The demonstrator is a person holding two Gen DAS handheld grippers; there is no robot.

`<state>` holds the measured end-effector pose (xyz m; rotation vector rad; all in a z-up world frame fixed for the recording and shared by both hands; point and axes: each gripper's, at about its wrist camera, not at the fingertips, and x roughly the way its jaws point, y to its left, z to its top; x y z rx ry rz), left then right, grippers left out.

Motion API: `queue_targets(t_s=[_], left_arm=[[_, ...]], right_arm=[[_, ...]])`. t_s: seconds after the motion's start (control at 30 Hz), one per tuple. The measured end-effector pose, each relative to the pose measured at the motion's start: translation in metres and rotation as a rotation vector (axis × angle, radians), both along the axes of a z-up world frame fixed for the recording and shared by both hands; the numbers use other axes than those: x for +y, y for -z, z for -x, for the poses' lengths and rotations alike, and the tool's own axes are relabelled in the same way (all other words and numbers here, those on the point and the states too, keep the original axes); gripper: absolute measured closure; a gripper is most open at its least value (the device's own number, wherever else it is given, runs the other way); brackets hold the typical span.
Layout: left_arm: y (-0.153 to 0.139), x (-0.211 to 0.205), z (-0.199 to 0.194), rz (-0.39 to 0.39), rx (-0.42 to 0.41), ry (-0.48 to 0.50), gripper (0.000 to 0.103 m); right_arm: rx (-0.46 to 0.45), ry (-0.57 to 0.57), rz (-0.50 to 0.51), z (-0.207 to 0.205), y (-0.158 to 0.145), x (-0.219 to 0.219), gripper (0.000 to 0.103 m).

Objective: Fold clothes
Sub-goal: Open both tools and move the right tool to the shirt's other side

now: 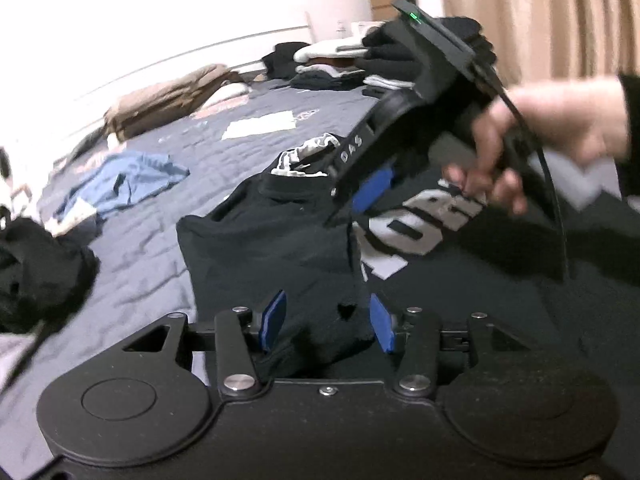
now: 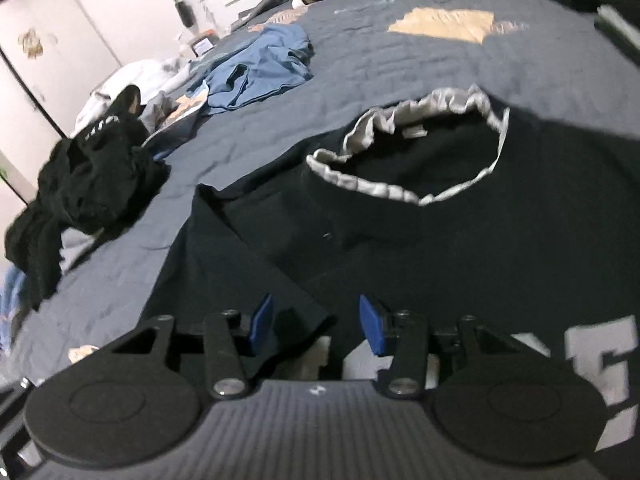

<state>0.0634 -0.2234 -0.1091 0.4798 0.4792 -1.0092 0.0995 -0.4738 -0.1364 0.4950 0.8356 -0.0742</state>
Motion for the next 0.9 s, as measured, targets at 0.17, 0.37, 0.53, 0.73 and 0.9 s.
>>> queue_targets(t_s=[0.17,0.37,0.53,0.73,0.9], left_arm=[[0.017,-0.01,0.0,-0.068,0.032,-0.023,0.086],[0.008,0.002,0.0,-0.047,0.113,0.046,0.101],[0.017,-0.001,-0.002,-0.093,0.177,0.05,0.101],[0.007,0.007,-0.007,-0.042,0.178,0.04,0.099],[-0.013,0.02,-0.023,0.107,0.202,-0.067,0.07]], right_arm=[[0.006,0.031,-0.042,-0.004,0.01,0.006,0.084],[-0.049,0.135,-0.089,-0.002,0.011,-0.003,0.101],[-0.063,0.161,-0.056,-0.01,0.009,-0.007,0.101],[-0.086,0.135,0.001,-0.006,-0.001,-0.004,0.097],[-0.13,0.073,0.023,0.009,-0.018,0.009,0.068]])
